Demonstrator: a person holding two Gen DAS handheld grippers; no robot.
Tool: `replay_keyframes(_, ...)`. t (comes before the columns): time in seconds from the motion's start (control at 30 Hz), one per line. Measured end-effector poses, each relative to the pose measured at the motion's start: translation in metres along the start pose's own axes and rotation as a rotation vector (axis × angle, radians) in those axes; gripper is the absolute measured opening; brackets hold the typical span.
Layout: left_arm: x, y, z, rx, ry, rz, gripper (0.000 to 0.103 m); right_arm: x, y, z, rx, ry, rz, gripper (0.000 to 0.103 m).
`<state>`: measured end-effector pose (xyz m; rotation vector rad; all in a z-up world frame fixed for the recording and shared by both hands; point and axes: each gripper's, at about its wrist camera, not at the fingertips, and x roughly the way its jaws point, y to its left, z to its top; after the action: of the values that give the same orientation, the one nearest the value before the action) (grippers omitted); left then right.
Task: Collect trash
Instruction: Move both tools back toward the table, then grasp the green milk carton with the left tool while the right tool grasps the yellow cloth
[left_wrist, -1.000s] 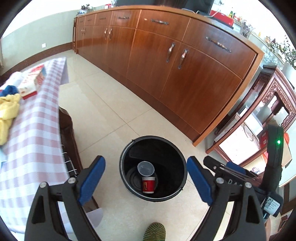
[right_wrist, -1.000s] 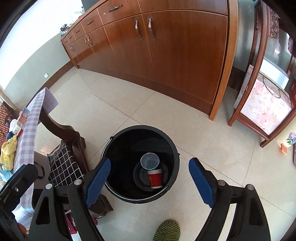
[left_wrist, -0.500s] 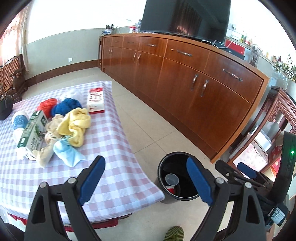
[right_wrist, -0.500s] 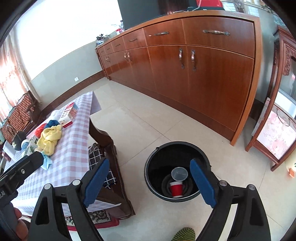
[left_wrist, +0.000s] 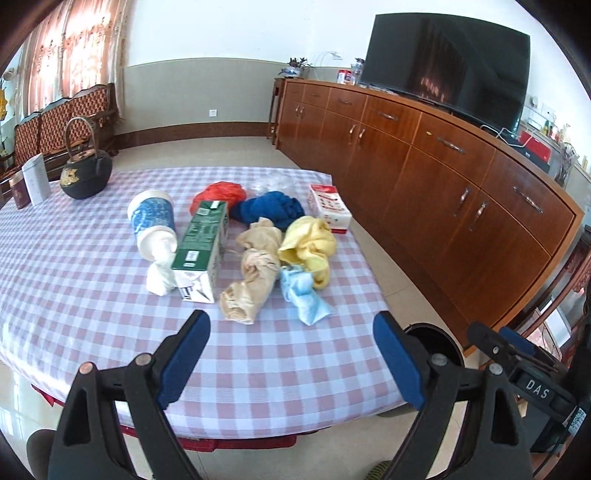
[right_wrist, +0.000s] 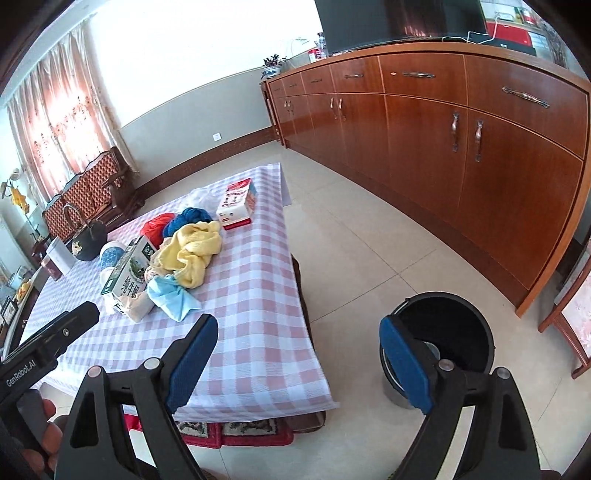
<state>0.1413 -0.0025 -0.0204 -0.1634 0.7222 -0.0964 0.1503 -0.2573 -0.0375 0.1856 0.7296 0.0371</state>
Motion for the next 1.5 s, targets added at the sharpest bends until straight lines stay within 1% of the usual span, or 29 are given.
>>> replay_keyframes(0.2,0.001,0.03,0.003,-0.038,-0.006,0.04,0.091,0.01,0.029,0.004,-0.038,0.013,0.036,0.091)
replay_keyframes(0.33,0.003,0.044,0.006,-0.053,-0.009,0.048,0.091,0.014,0.041,0.006,-0.055,0.016,0.055,0.091)
replay_keyframes(0.57,0.016,0.058,0.011,-0.066,0.001,0.061,0.091,0.028,0.06,0.013,-0.081,0.026,0.074,0.091)
replay_keyframes(0.8,0.035,0.071,0.021,-0.084,0.012,0.053,0.09,0.046,0.068,0.022,-0.084,0.037,0.082,0.091)
replay_keyframes(0.93,0.047,0.072,0.027,-0.077,0.013,0.062,0.09,0.061,0.072,0.027,-0.085,0.05,0.087,0.091)
replay_keyframes(1.1,0.064,0.072,0.036,-0.069,0.024,0.059,0.083,0.081,0.08,0.033,-0.091,0.07,0.095,0.091)
replay_keyframes(1.33,0.089,0.076,0.043,-0.061,0.042,0.076,0.081,0.112,0.088,0.045,-0.096,0.096,0.102,0.091)
replay_keyframes(1.5,0.104,0.078,0.044,-0.058,0.068,0.066,0.072,0.131,0.094,0.055,-0.091,0.108,0.111,0.091)
